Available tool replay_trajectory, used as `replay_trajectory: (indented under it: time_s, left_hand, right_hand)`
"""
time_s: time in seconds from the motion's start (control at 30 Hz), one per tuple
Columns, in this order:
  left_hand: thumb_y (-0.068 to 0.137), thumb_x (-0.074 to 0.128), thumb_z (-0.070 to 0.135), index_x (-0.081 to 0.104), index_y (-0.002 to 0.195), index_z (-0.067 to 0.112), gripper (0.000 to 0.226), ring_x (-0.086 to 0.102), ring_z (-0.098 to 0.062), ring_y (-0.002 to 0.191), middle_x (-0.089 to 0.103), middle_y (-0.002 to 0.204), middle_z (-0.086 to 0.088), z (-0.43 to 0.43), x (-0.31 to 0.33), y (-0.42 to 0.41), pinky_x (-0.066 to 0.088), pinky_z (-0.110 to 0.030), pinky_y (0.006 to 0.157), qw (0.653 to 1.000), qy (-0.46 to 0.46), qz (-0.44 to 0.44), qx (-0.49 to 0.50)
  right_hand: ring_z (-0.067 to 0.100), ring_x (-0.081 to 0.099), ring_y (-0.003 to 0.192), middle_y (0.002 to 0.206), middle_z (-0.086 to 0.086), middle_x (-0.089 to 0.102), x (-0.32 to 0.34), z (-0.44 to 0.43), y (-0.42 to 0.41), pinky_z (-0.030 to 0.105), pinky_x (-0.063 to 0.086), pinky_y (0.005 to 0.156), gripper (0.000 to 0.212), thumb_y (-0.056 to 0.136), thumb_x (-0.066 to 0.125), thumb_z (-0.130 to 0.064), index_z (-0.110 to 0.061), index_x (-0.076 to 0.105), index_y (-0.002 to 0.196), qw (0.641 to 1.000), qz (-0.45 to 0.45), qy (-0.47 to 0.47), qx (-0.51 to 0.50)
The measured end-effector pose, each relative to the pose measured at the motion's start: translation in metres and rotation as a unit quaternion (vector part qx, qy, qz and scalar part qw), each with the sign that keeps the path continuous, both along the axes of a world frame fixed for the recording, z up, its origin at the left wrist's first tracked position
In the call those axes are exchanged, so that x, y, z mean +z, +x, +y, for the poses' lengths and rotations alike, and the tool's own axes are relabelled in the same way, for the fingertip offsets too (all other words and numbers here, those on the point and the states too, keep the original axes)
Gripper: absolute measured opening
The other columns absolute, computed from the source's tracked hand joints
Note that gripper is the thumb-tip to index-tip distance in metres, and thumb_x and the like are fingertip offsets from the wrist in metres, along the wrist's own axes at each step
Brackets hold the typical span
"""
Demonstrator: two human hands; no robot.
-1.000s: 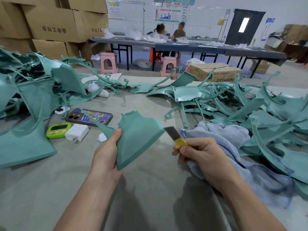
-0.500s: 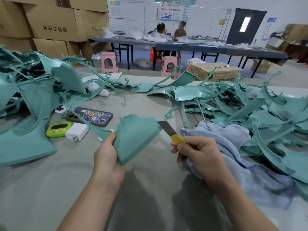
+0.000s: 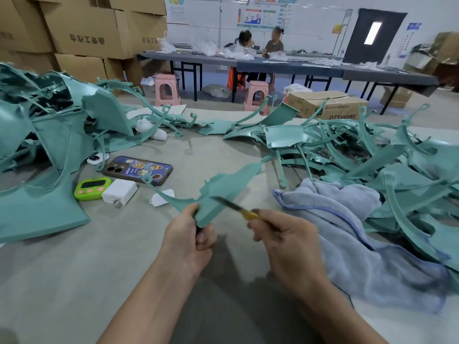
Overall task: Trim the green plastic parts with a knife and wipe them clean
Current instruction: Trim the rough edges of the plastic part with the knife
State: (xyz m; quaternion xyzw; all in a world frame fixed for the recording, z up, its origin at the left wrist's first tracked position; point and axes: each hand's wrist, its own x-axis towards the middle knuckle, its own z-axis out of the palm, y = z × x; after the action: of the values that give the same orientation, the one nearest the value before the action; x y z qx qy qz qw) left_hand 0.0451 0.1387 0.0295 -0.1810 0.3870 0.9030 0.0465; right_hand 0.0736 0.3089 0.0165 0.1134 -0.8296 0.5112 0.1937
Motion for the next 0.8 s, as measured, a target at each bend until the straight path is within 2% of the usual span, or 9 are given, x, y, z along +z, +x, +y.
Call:
replay_trajectory:
  time_s: [0.13,0.2,0.3,0.33,0.4,0.47,0.53,0.67,0.8]
  left_hand:
    - [0.103,0.038,0.014,0.037,0.069,0.018,0.035,0.016,-0.006,0.026,0.022,0.042,0.004,-0.002,0.000,0.000,0.013,-0.017,0.026,1.000,-0.010,-0.004,-0.002]
    - [0.103,0.039,0.014,0.037,0.068,0.018,0.035,0.016,-0.005,0.025,0.023,0.041,0.004,-0.001,0.000,0.001,0.012,-0.017,0.025,1.000,-0.001,0.001,0.000]
    - [0.104,0.039,0.017,0.045,0.057,0.016,0.047,0.016,-0.006,0.025,0.023,0.039,0.003,-0.002,0.000,0.003,0.010,-0.017,0.027,0.999,0.012,0.016,-0.027]
    - [0.104,0.038,0.017,0.047,0.053,0.016,0.051,0.016,-0.005,0.026,0.023,0.039,0.003,-0.003,0.000,0.004,0.010,-0.018,0.028,0.999,0.011,0.021,-0.038]
    - [0.104,0.037,0.014,0.044,0.058,0.016,0.046,0.017,-0.004,0.026,0.022,0.041,0.004,-0.005,0.001,0.004,0.011,-0.016,0.027,0.999,0.004,0.025,-0.045]
    - [0.104,0.037,0.013,0.039,0.064,0.016,0.039,0.016,-0.004,0.026,0.022,0.042,0.004,-0.007,0.001,0.003,0.012,-0.016,0.026,0.999,-0.006,0.023,-0.035]
    - [0.103,0.039,0.016,0.039,0.065,0.017,0.038,0.015,-0.006,0.026,0.021,0.041,0.003,-0.008,0.001,0.001,0.011,-0.017,0.027,0.999,-0.023,0.011,-0.033]
    - [0.103,0.042,0.020,0.041,0.065,0.018,0.037,0.015,-0.007,0.027,0.022,0.040,0.003,-0.013,0.002,0.001,0.010,-0.019,0.029,0.999,-0.028,-0.010,-0.028]
    - [0.102,0.043,0.020,0.040,0.068,0.020,0.034,0.016,-0.007,0.026,0.022,0.038,0.004,-0.016,0.002,0.001,0.012,-0.017,0.028,0.998,-0.055,-0.009,-0.005]
  right_hand:
    - [0.006,0.059,0.055,0.067,-0.012,0.068,0.004,0.018,-0.006,0.014,0.040,0.053,0.010,0.092,0.069,-0.028,-0.036,0.073,0.089,0.992,0.049,-0.015,-0.112]
    - [0.000,0.056,0.057,0.067,-0.011,0.067,0.006,0.017,-0.003,0.012,0.040,0.054,0.010,0.090,0.070,-0.028,-0.036,0.075,0.088,0.998,0.044,-0.010,-0.031]
    - [-0.006,0.057,0.062,0.070,-0.019,0.065,0.005,0.005,0.004,0.009,0.041,0.059,0.009,0.090,0.065,-0.036,-0.040,0.072,0.095,0.993,0.047,0.091,0.060]
    - [-0.004,0.057,0.060,0.070,-0.019,0.065,0.003,0.003,0.003,0.010,0.042,0.058,0.010,0.091,0.065,-0.034,-0.040,0.071,0.098,0.993,0.051,0.097,0.045]
    - [0.002,0.054,0.053,0.067,-0.010,0.067,0.004,0.005,-0.001,0.017,0.042,0.051,0.013,0.093,0.069,-0.027,-0.039,0.073,0.096,0.999,0.024,0.020,-0.028]
    - [0.006,0.058,0.052,0.065,-0.009,0.068,0.006,0.016,-0.006,0.018,0.041,0.050,0.017,0.095,0.070,-0.022,-0.033,0.074,0.082,0.993,0.017,-0.032,-0.115]
    - [0.010,0.059,0.053,0.063,-0.007,0.068,0.009,0.024,-0.008,0.022,0.043,0.053,0.024,0.096,0.068,-0.021,-0.029,0.071,0.074,0.989,0.032,-0.029,-0.139]
    - [0.010,0.058,0.053,0.063,0.003,0.067,0.014,0.015,0.000,0.021,0.045,0.054,0.015,0.092,0.068,-0.019,-0.021,0.076,0.079,0.996,0.026,-0.083,0.001]
    - [0.005,0.053,0.052,0.061,0.003,0.065,0.016,0.016,-0.002,0.015,0.038,0.053,0.021,0.094,0.070,-0.011,-0.021,0.074,0.076,0.998,0.020,-0.055,0.015]
